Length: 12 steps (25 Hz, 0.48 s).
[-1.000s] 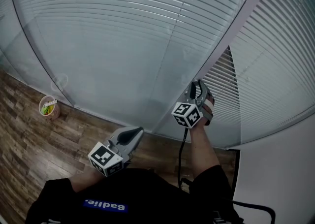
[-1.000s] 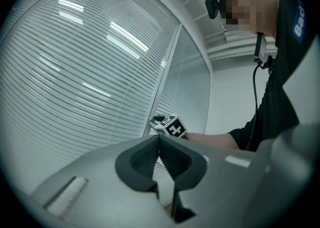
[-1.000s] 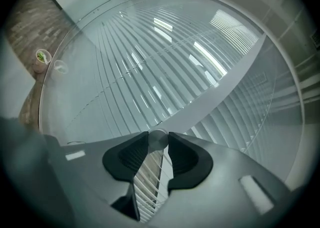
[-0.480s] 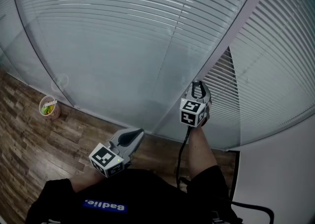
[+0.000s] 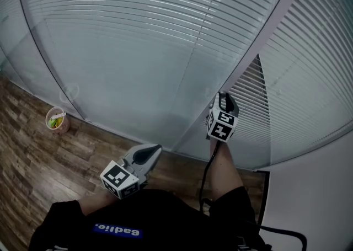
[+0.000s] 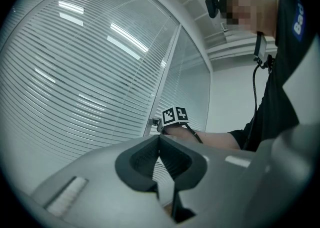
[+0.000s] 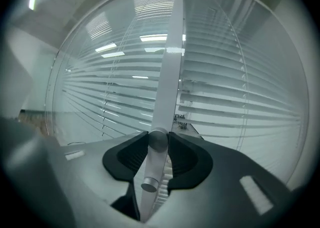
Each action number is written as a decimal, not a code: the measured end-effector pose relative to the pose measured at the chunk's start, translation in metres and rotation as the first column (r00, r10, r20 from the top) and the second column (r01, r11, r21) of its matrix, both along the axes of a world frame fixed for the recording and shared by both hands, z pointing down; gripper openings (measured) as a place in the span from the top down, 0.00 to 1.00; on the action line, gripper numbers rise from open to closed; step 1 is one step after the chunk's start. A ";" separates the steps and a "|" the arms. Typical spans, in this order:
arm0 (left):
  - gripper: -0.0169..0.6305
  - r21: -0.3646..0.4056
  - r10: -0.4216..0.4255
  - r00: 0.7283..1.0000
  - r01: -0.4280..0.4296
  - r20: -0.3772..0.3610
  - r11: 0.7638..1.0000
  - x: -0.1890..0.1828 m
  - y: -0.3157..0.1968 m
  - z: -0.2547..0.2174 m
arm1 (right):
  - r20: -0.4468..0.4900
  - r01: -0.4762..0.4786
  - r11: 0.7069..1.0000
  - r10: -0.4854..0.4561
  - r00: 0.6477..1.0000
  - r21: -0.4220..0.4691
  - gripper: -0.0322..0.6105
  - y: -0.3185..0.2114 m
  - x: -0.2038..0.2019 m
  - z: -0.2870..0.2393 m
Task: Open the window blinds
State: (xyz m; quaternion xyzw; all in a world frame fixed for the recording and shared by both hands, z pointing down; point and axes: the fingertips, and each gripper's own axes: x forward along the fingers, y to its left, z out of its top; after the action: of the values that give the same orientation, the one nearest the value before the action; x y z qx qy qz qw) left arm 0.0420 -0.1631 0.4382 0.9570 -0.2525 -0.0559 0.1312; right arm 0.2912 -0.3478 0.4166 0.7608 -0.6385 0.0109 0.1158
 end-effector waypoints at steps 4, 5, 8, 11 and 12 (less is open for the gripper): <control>0.97 0.003 -0.002 1.000 0.002 -0.001 1.000 0.000 0.000 -0.001 | 0.086 0.002 1.000 -0.003 0.996 0.008 0.75 -0.001 0.002 0.001; 0.97 0.003 -0.003 1.000 0.003 -0.002 1.000 0.000 0.000 -0.001 | 0.117 0.003 1.000 -0.005 0.993 0.011 0.75 -0.001 0.003 0.001; 0.97 0.006 -0.004 1.000 0.004 -0.001 1.000 0.000 0.001 -0.001 | 0.184 0.008 1.000 -0.011 0.983 0.014 0.75 -0.001 0.005 0.001; 0.97 0.010 -0.005 1.000 0.005 0.000 1.000 -0.001 0.003 -0.001 | 0.034 0.006 1.000 -0.006 0.999 -0.007 0.74 0.000 0.002 -0.002; 0.97 0.010 -0.005 1.000 0.005 -0.001 1.000 -0.001 0.003 -0.002 | -0.059 0.001 1.000 -0.002 0.998 -0.020 0.72 0.001 -0.001 -0.004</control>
State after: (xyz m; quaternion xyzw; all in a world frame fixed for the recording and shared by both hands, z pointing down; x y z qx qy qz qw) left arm 0.0406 -0.1596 0.4364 0.9570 -0.2547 -0.0578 0.1265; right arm 0.2904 -0.3469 0.4129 0.7590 -0.6353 -0.0050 0.1423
